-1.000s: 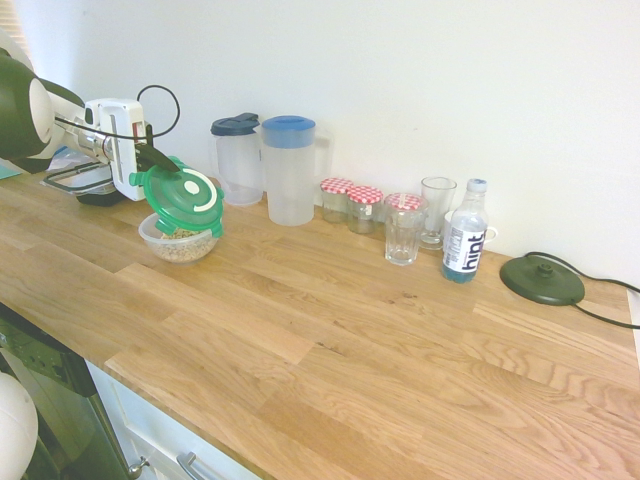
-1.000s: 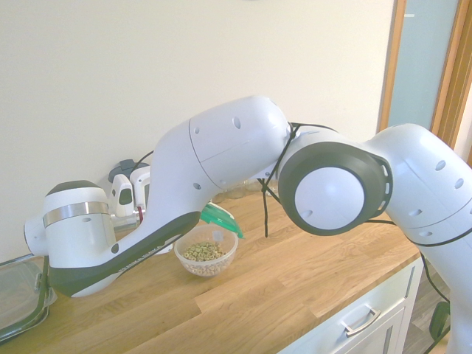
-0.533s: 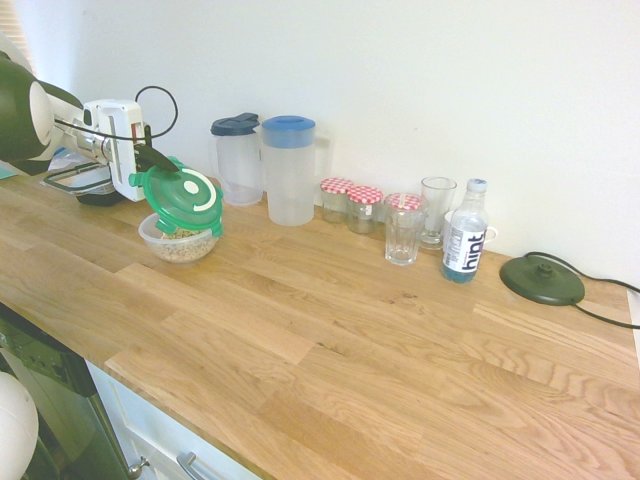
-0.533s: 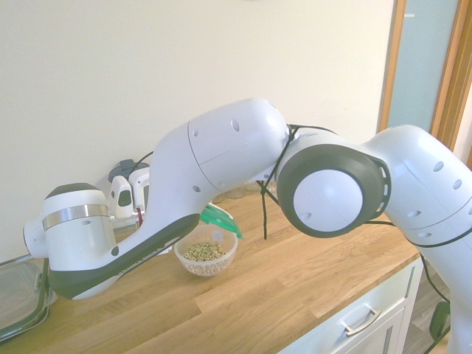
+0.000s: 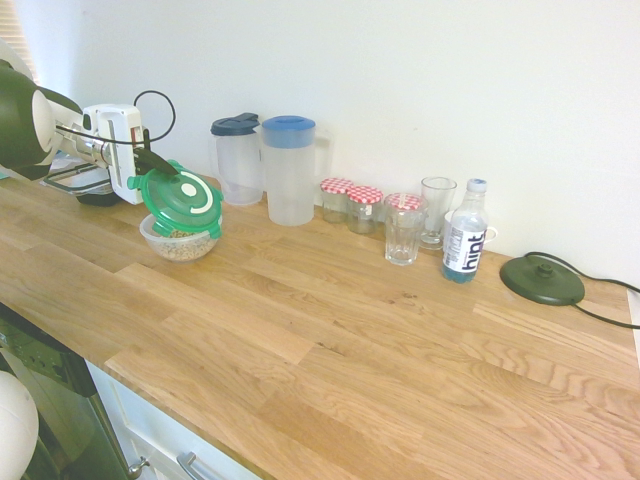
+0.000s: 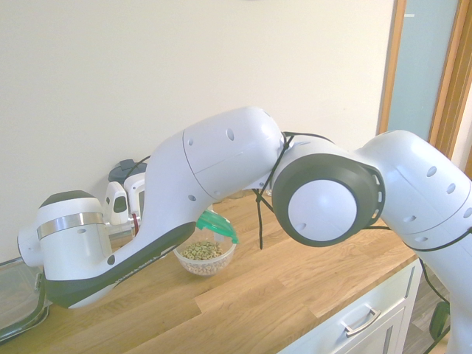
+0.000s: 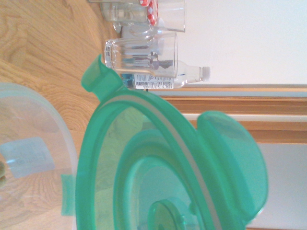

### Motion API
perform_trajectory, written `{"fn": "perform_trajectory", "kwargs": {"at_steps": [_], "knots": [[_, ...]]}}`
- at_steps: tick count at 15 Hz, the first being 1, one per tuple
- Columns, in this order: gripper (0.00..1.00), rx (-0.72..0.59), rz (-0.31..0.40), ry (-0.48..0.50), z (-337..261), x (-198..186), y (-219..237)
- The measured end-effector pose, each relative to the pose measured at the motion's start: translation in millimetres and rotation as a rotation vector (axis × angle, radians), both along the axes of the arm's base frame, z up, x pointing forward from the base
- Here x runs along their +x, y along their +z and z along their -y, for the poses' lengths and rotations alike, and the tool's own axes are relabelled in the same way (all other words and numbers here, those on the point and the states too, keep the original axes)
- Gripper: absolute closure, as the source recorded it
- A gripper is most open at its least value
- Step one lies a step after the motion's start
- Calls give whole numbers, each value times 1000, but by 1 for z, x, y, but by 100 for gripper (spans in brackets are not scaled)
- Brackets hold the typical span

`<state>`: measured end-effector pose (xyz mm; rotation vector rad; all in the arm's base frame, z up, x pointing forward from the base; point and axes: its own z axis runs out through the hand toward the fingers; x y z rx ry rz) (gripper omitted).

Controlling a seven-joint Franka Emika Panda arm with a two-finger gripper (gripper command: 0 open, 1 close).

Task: Cover the lid of food container

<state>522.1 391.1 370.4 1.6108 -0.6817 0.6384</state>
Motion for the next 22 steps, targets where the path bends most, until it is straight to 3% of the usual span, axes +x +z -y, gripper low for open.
{"fn": "perform_trajectory", "kwargs": {"at_steps": [7, 15, 22], "knots": [[0, 51, -45, 22, -21, -21, -9], [0, 239, -146, 42, -51, -58, -4], [0, 468, -213, 8, -33, -69, 51]]}}
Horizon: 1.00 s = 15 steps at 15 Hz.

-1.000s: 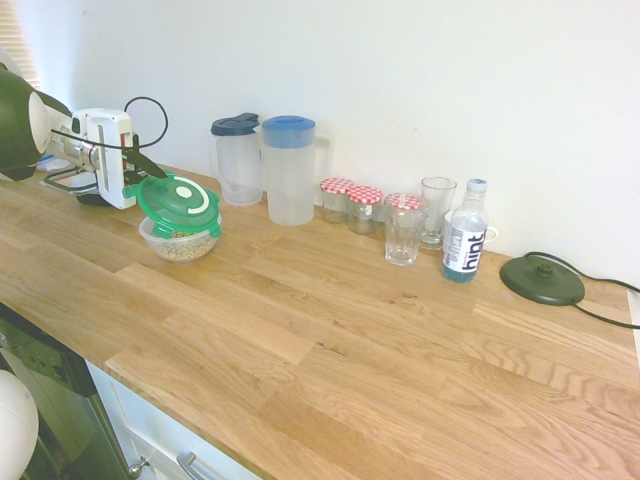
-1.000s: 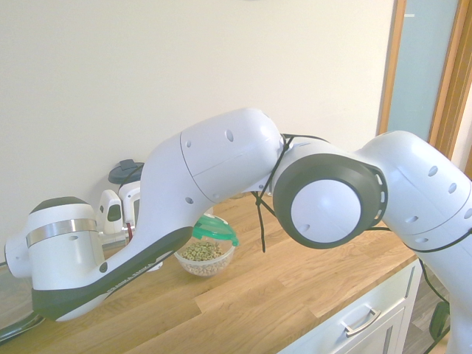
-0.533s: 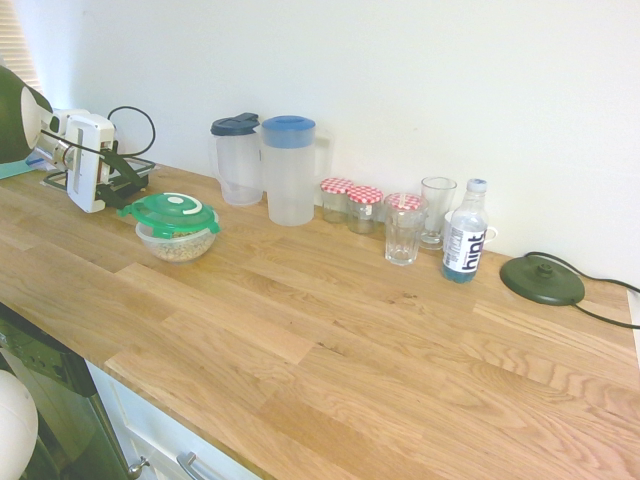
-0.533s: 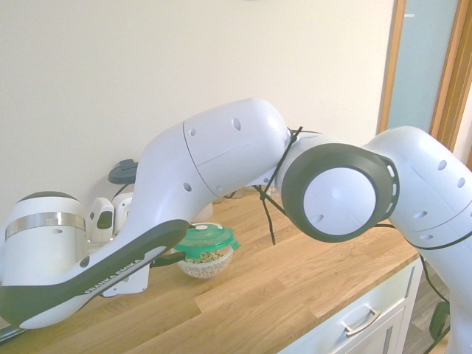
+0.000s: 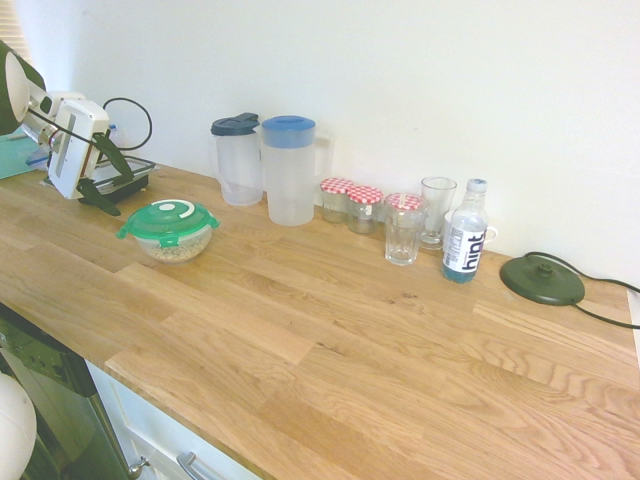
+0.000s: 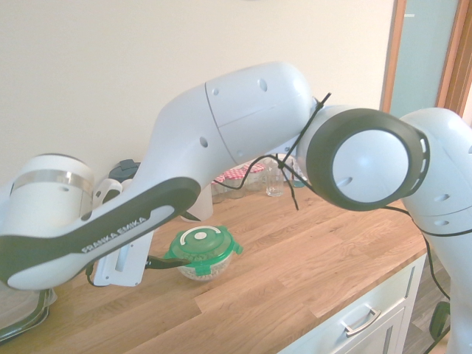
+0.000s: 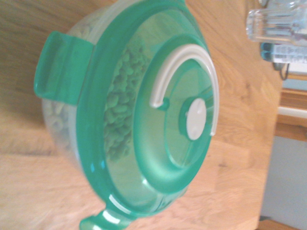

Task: Cover the lid of food container

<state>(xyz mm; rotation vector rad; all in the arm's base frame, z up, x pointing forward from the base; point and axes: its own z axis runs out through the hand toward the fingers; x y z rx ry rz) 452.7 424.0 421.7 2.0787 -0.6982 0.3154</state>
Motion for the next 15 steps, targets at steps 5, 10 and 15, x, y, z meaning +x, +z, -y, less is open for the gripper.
{"fn": "perform_trajectory", "kwargs": {"at_steps": [5, 10, 15], "knots": [[0, 276, -136, 54, 56, -20, 80], [0, 591, -237, 117, 184, -11, 129], [0, 880, -229, 103, 298, -44, 134]]}}
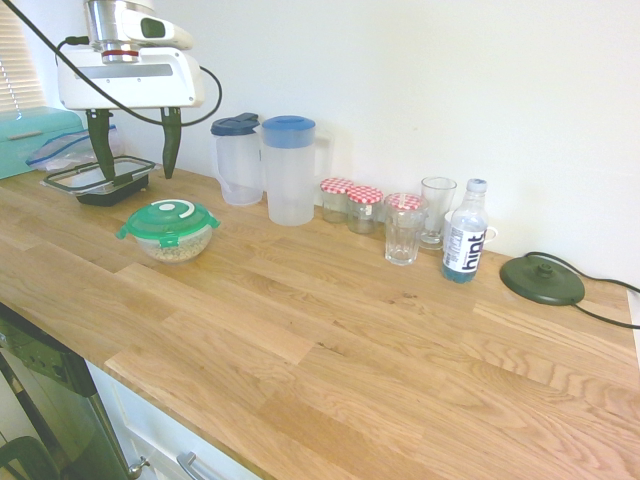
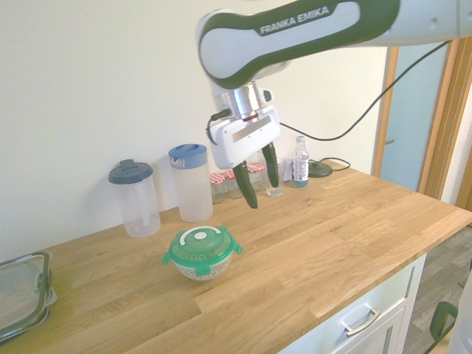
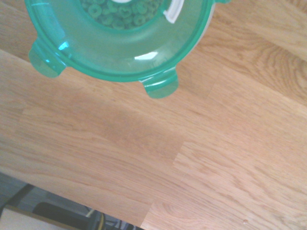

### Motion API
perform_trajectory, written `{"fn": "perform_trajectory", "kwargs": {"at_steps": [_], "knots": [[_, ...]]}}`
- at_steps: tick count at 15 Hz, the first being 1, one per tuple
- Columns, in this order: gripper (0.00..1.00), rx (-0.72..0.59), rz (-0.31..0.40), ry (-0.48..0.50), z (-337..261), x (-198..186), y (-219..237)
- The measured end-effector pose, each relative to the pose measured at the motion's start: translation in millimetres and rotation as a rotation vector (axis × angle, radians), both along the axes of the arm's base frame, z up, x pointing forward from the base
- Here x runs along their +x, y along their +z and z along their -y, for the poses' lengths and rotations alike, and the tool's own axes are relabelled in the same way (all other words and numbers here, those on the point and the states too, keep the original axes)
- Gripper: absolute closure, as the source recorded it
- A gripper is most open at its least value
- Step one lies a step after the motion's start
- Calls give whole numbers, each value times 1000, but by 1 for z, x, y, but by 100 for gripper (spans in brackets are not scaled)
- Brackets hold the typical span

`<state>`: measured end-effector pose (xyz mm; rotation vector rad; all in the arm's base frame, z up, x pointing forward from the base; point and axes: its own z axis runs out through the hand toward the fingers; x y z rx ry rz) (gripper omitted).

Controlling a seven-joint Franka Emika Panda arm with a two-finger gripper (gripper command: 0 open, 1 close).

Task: Cover the lid of food container

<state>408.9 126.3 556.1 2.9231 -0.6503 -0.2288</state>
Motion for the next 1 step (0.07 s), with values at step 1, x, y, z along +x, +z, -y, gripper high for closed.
{"fn": "perform_trajectory", "kwargs": {"at_steps": [1], "knots": [[0, 18, -1, -12, 21, -11, -4]]}}
